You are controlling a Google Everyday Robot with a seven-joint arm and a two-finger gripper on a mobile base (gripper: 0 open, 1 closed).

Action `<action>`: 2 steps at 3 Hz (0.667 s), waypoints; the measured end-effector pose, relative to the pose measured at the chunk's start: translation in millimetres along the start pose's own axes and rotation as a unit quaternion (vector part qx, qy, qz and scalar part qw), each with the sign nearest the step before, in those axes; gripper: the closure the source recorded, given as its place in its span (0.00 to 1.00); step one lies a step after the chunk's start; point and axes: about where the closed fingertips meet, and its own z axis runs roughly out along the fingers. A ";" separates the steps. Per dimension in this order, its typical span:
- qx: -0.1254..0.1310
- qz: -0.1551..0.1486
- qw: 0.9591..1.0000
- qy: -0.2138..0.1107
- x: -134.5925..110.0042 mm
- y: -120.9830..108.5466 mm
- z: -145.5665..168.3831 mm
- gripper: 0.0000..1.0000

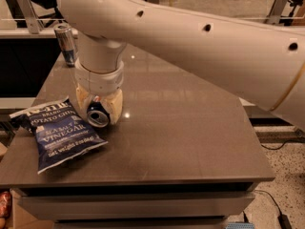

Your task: Move pepsi can near blue chip bag

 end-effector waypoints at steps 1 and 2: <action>-0.003 0.004 1.000 -0.003 1.6 -0.9 1.9 0.59; -0.004 0.005 1.000 -0.006 2.4 -2.2 2.6 0.37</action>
Offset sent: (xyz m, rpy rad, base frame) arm 0.0058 0.0029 -0.0029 -0.0034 0.0268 -0.0062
